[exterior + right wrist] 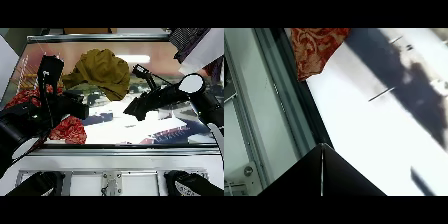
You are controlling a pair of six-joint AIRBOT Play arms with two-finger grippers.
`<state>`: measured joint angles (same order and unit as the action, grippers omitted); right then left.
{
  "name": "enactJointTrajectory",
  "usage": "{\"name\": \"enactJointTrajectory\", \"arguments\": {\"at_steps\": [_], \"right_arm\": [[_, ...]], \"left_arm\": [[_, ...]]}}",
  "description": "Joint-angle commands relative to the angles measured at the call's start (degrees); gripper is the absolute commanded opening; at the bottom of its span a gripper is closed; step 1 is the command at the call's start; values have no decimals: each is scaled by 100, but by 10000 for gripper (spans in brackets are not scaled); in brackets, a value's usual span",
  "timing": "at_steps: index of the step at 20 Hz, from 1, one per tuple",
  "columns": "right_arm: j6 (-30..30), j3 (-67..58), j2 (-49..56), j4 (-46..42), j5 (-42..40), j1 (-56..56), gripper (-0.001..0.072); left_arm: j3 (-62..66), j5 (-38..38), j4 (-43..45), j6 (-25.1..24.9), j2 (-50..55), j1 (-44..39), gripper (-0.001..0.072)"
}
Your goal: Fold the clothes and pants, and hang the long-sleeved shirts on hangers.
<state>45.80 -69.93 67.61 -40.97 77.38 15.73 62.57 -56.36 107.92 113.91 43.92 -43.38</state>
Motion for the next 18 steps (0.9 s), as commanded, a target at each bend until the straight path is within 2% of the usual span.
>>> {"name": "enactJointTrajectory", "arguments": {"at_steps": [1, 10, 11, 12, 13, 15, 18], "right_arm": [[0, 0, 2, 0, 2, 7, 16], [0, 0, 2, 0, 2, 7, 16], [2, 0, 2, 0, 2, 7, 16], [0, 0, 2, 0, 2, 7, 16], [2, 0, 2, 0, 2, 7, 16], [0, 0, 2, 0, 2, 7, 16], [2, 0, 2, 0, 2, 7, 16]], "left_arm": [[2, 0, 0, -7, 2, 2, 13], [2, 4, 55, -22, 2, 4, 13], [2, -2, 363, -205, 2, 15, 60], [2, -57, 844, -374, 2, 20, 431], [2, -131, 1421, -291, 9, 144, 703], [2, -483, 1862, -372, 133, 901, 682], [2, -929, 1784, -511, 671, 2754, 683]]}}
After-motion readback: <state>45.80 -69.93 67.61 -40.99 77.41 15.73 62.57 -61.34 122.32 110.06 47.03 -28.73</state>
